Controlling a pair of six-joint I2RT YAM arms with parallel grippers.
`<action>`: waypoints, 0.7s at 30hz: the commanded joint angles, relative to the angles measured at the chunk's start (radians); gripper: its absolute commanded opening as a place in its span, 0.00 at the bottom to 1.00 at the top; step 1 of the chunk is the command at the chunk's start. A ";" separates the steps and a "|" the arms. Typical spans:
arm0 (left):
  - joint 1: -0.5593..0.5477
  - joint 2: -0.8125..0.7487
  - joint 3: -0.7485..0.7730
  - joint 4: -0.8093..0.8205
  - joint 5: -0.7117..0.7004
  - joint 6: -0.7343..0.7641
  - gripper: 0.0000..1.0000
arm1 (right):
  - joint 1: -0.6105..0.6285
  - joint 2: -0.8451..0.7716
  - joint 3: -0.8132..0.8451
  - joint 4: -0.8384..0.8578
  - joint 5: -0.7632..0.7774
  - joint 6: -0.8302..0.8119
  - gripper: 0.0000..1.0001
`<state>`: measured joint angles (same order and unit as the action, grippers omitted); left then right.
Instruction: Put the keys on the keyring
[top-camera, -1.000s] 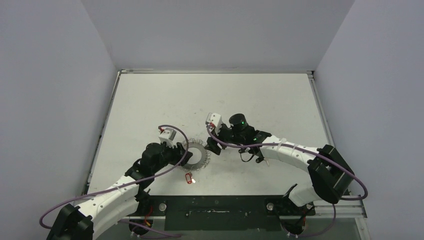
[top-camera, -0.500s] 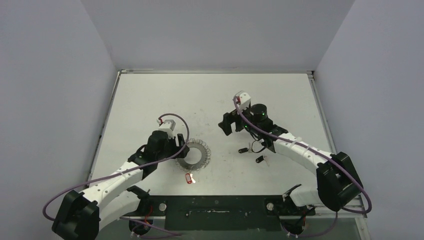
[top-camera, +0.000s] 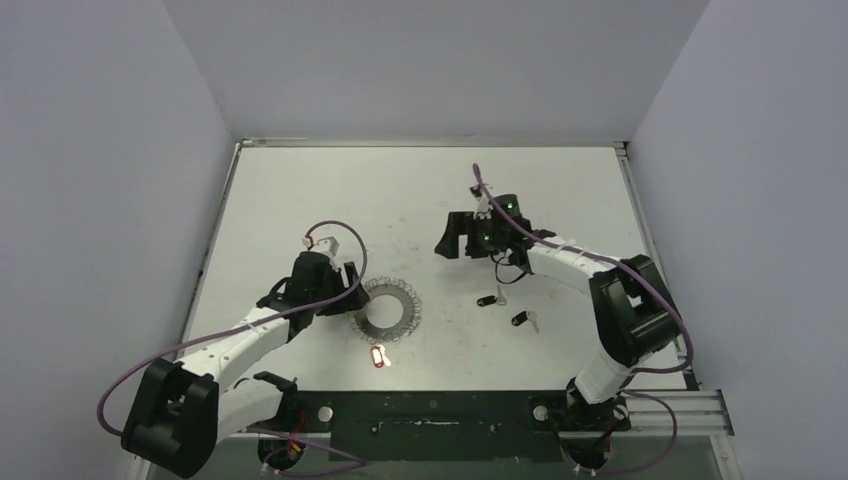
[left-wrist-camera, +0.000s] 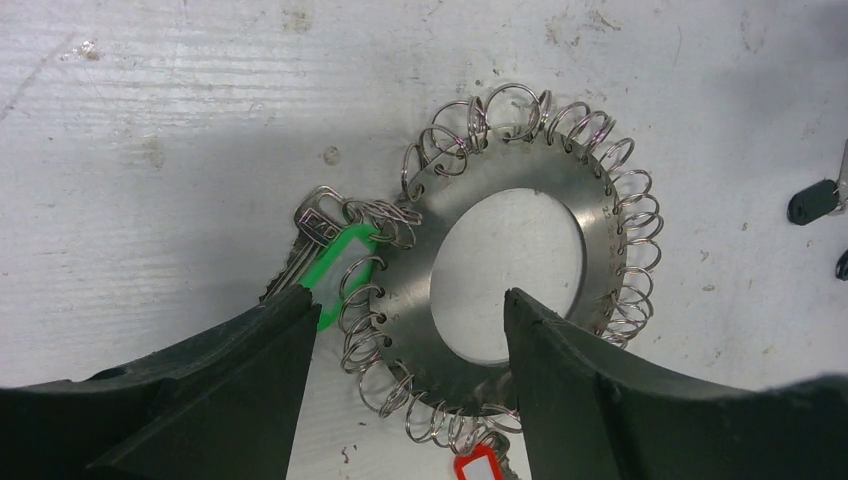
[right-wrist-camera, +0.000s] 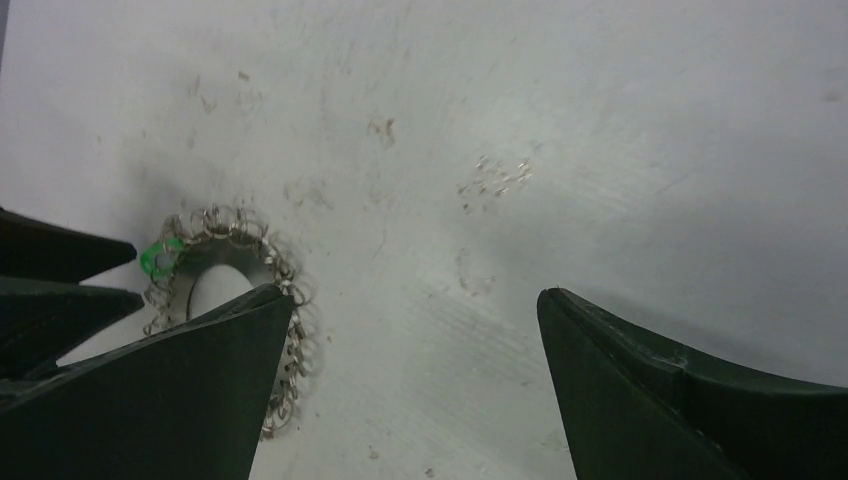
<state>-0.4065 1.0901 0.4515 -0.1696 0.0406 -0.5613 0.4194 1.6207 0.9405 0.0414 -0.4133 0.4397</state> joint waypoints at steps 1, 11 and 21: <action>0.042 0.021 0.013 0.017 0.074 -0.041 0.66 | 0.138 0.078 0.021 -0.007 -0.059 0.026 0.98; 0.075 0.078 -0.038 0.131 0.153 -0.057 0.52 | 0.335 0.219 0.046 -0.022 -0.048 0.028 0.68; 0.077 0.250 0.031 0.260 0.157 0.010 0.29 | 0.478 0.202 -0.016 -0.098 -0.014 0.053 0.22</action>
<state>-0.3241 1.2694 0.4282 0.0181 0.1707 -0.5922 0.8253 1.8263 0.9642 -0.0029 -0.4225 0.4622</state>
